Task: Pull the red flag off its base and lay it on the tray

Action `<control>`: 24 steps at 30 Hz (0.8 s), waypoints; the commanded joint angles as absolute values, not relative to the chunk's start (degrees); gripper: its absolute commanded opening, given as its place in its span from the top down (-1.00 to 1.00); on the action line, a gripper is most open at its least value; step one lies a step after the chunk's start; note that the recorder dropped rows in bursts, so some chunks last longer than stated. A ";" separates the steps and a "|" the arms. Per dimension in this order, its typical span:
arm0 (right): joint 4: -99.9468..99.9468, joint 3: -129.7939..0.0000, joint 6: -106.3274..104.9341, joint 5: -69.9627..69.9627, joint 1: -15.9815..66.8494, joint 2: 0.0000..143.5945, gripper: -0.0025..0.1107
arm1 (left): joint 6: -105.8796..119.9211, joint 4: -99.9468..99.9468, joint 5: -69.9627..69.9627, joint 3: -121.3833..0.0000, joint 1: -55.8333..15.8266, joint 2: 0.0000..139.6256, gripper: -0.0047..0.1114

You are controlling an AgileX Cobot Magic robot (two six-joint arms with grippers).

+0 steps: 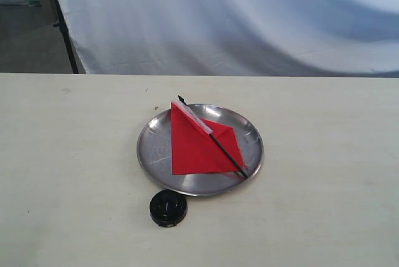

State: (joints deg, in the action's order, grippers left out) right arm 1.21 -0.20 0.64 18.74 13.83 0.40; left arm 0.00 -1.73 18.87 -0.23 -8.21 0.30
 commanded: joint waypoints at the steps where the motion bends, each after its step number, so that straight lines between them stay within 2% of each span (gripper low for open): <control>1: 1.36 0.00 0.78 18.33 14.12 0.00 0.96 | -0.41 -2.19 18.92 0.00 -2.71 0.00 0.92; 9: 1.36 0.00 0.78 18.33 14.12 0.00 0.96 | -2.04 -2.19 18.92 0.00 4.43 0.00 0.92; 24: 1.36 0.00 0.78 18.33 14.12 0.00 0.96 | -1.72 -1.83 18.92 0.00 4.68 0.00 0.92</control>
State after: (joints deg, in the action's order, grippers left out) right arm 1.21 -0.20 0.64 18.74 13.83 0.40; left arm -1.72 -1.73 19.00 -0.23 4.52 0.26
